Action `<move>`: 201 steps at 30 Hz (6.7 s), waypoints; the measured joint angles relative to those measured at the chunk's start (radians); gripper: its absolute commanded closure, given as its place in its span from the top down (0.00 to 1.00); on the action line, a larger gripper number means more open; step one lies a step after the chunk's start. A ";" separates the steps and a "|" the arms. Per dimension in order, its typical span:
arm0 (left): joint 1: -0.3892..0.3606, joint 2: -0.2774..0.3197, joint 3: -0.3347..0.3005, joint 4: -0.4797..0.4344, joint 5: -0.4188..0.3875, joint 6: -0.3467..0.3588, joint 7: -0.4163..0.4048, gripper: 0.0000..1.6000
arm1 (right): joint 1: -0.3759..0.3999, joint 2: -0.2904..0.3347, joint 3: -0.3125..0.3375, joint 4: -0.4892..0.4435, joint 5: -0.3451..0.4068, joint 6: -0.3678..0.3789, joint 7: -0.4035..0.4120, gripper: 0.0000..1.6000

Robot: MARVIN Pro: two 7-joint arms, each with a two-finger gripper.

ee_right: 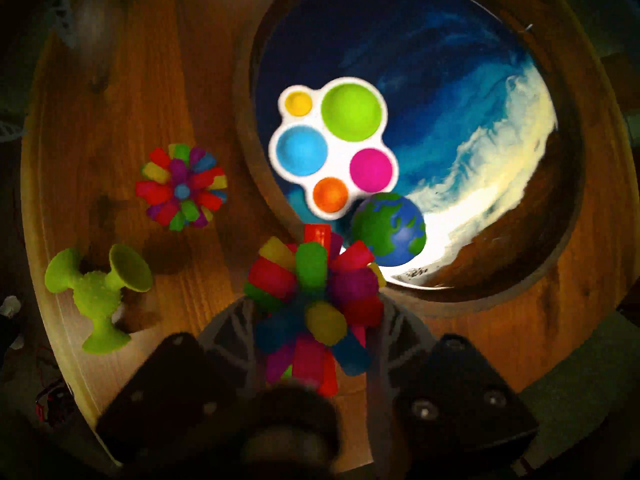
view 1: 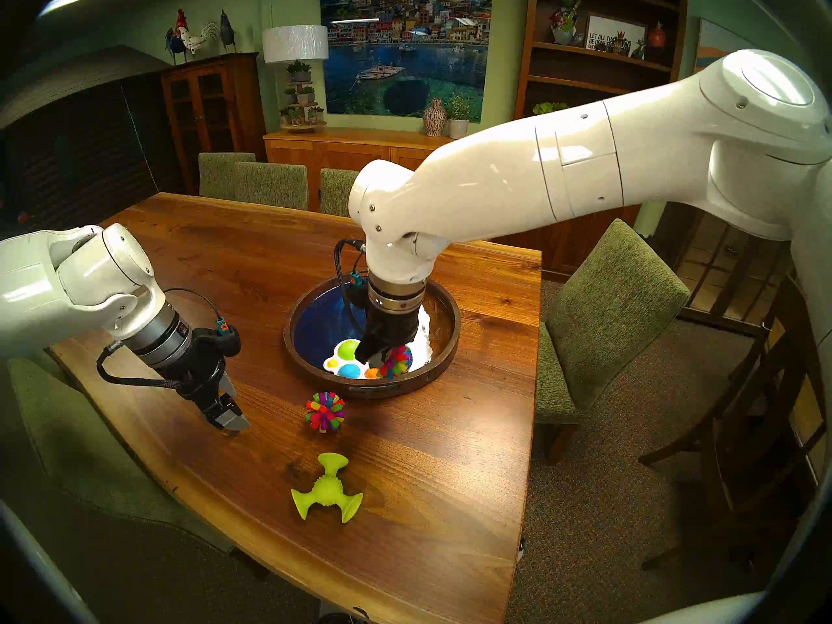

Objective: Put toys in center tray

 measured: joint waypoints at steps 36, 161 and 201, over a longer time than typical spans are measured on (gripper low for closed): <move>0.000 0.000 0.000 0.000 0.000 0.000 0.000 1.00 | -0.218 -0.065 -0.119 0.520 -0.251 0.041 0.340 0.94; 0.333 -0.254 -0.227 -0.278 -0.387 0.121 0.485 1.00 | 0.228 0.247 -0.106 -0.552 0.129 -0.208 -0.115 1.00; 0.437 -0.282 -0.359 -0.283 -0.604 0.128 0.710 0.00 | 0.227 0.248 -0.105 -0.553 0.128 -0.204 -0.118 1.00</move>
